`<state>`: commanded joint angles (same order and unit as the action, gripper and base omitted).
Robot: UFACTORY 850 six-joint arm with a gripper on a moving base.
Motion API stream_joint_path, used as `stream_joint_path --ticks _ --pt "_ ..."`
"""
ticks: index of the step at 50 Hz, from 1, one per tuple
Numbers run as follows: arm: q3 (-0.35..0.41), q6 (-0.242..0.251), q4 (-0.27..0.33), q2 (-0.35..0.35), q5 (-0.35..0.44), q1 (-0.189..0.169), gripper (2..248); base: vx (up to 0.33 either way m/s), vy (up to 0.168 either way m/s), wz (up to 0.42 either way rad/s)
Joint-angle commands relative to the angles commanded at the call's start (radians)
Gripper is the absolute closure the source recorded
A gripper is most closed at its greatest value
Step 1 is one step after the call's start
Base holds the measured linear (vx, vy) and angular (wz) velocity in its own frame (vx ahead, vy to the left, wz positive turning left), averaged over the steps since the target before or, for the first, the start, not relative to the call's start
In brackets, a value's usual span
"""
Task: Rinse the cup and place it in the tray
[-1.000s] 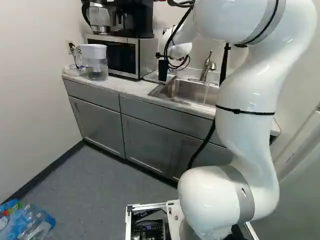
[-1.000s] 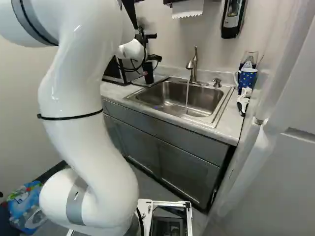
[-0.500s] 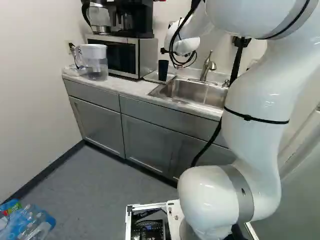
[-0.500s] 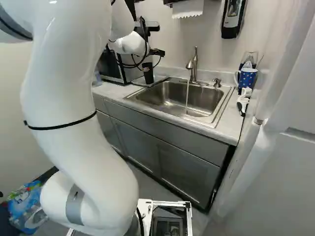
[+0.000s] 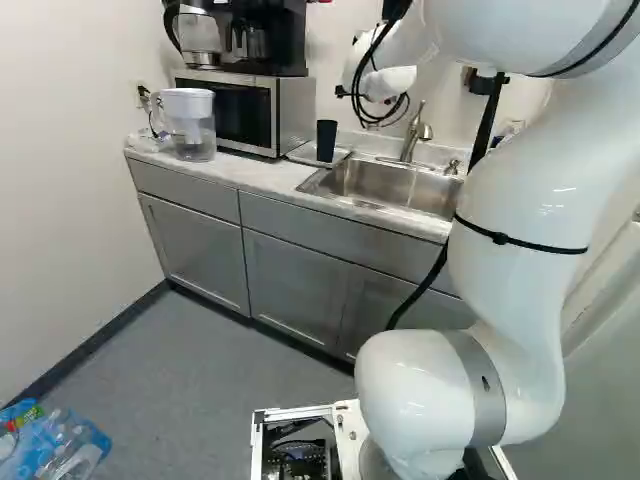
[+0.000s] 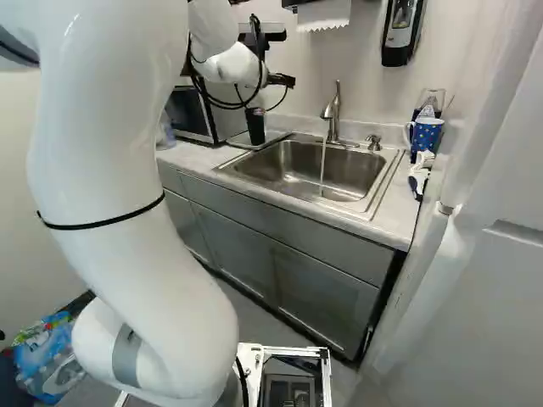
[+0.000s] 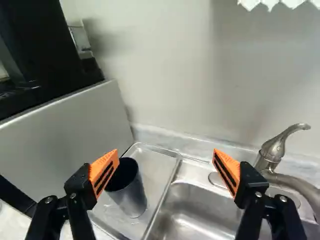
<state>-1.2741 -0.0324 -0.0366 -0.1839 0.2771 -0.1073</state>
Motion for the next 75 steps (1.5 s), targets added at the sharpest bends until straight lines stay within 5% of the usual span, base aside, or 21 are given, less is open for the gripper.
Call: stream_joint_path --ticks 75 --pt "-0.229 0.0 0.0 -0.115 -0.032 -0.154 3 0.0 0.0 0.0"
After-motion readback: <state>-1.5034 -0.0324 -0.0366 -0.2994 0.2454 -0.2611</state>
